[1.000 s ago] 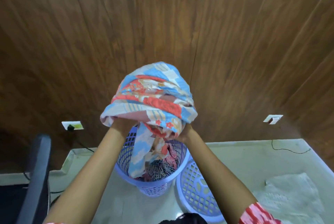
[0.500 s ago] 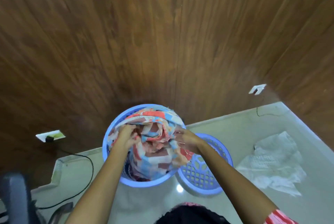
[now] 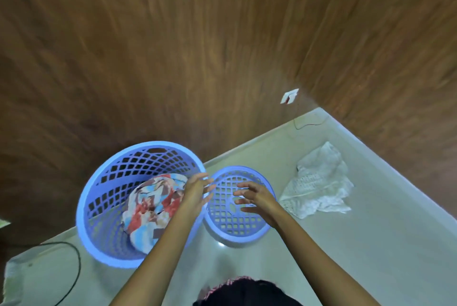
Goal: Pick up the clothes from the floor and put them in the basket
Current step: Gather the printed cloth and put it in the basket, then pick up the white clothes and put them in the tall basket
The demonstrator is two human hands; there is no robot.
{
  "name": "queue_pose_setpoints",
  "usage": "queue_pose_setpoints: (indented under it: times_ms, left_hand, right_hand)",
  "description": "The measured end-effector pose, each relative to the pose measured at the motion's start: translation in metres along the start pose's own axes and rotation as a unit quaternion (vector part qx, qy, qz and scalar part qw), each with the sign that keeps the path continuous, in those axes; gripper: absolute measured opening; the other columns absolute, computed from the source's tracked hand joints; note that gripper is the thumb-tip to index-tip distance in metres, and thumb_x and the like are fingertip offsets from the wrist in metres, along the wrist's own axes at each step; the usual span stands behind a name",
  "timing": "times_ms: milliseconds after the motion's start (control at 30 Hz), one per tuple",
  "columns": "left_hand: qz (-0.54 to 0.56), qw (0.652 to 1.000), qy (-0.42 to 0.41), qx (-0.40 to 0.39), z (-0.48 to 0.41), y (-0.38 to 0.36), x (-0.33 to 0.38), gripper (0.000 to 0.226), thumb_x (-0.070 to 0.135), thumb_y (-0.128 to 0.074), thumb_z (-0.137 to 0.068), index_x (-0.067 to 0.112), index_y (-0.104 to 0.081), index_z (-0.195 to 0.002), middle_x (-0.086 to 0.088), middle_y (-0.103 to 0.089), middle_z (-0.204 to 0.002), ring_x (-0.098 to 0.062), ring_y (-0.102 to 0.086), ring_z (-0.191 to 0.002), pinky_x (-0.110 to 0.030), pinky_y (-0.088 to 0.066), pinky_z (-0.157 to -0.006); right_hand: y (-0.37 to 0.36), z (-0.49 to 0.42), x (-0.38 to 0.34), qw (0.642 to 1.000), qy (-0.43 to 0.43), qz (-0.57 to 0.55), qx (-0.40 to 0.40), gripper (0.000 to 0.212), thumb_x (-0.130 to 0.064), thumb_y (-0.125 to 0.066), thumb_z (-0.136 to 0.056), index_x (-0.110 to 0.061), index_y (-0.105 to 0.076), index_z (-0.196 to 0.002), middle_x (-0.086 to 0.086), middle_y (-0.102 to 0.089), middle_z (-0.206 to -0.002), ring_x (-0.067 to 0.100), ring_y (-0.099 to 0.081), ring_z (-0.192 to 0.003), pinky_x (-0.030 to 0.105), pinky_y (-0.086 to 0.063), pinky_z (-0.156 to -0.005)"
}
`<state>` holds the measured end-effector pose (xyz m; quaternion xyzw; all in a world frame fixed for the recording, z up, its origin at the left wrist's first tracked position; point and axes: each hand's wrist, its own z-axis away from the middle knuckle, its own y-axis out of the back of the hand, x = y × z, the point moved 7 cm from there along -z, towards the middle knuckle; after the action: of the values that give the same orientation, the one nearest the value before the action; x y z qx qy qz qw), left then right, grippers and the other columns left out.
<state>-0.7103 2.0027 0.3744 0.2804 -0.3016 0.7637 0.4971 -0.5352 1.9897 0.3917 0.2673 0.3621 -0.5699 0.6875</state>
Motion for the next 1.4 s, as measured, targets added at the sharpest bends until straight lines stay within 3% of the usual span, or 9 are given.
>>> queue_pose_setpoints:
  times_ms: [100, 333, 700, 1033, 1267, 1400]
  left_hand:
    - [-0.053, 0.997, -0.023, -0.06, 0.012, -0.069, -0.01, 0.021, 0.002, -0.045, -0.091, 0.021, -0.056, -0.089, 0.0, -0.064, -0.089, -0.014, -0.062, -0.079, -0.024, -0.043, -0.064]
    - [-0.149, 0.977, -0.033, -0.148, 0.039, -0.243, -0.063, 0.02, 0.002, -0.045, -0.09, 0.018, -0.057, -0.092, -0.002, -0.064, -0.093, -0.016, -0.062, -0.077, -0.025, -0.042, -0.063]
    - [-0.234, 0.947, 0.017, -0.221, 0.042, -0.434, -0.142, 0.022, 0.0, -0.047, -0.089, 0.019, -0.056, -0.085, 0.001, -0.061, -0.082, -0.015, -0.059, -0.072, -0.022, -0.039, -0.062]
    - [-0.291, 0.927, 0.09, -0.218, -0.085, -0.562, -0.176, 0.023, -0.001, -0.044, -0.089, 0.019, -0.057, -0.087, 0.0, -0.062, -0.085, -0.014, -0.061, -0.074, -0.024, -0.041, -0.066]
    - [-0.327, 0.92, 0.137, -0.167, -0.208, -0.615, -0.198, 0.023, 0.001, -0.045, -0.09, 0.019, -0.059, -0.084, 0.0, -0.062, -0.085, -0.014, -0.06, -0.078, -0.024, -0.044, -0.07]
    - [-0.397, 0.892, 0.149, -0.157, -0.298, -0.64, -0.249, 0.024, 0.003, -0.049, -0.088, 0.022, -0.061, -0.08, -0.001, -0.063, -0.085, -0.014, -0.06, -0.077, -0.023, -0.043, -0.068]
  right_hand:
    - [0.051, 0.018, 0.009, 0.999, 0.009, -0.028, 0.032, 0.024, -0.011, -0.051, -0.091, -0.013, -0.056, -0.114, 0.003, -0.068, -0.1, 0.02, -0.064, -0.084, 0.027, -0.05, -0.071]
    - [0.214, 0.071, 0.033, 0.983, 0.023, -0.111, 0.142, 0.018, -0.004, -0.049, -0.088, -0.014, -0.056, -0.101, 0.0, -0.066, -0.087, 0.015, -0.062, -0.071, 0.025, -0.046, -0.065]
    - [0.409, 0.118, 0.088, 0.931, -0.01, -0.242, 0.273, 0.014, -0.005, -0.052, -0.087, -0.013, -0.059, -0.097, 0.004, -0.066, -0.088, 0.021, -0.062, -0.078, 0.034, -0.049, -0.077]
    - [0.539, 0.061, 0.096, 0.886, -0.083, -0.299, 0.344, 0.012, -0.005, -0.053, -0.088, -0.014, -0.059, -0.09, 0.009, -0.064, -0.092, 0.027, -0.062, -0.084, 0.033, -0.048, -0.076]
    - [0.619, -0.045, 0.104, 0.875, -0.136, -0.355, 0.301, 0.012, -0.007, -0.05, -0.091, -0.009, -0.058, -0.1, 0.009, -0.065, -0.091, 0.026, -0.064, -0.085, 0.034, -0.049, -0.079]
    - [0.656, -0.112, 0.144, 0.867, -0.181, -0.362, 0.29, 0.012, -0.004, -0.051, -0.089, -0.012, -0.058, -0.096, 0.009, -0.064, -0.09, 0.028, -0.062, -0.088, 0.035, -0.046, -0.081]
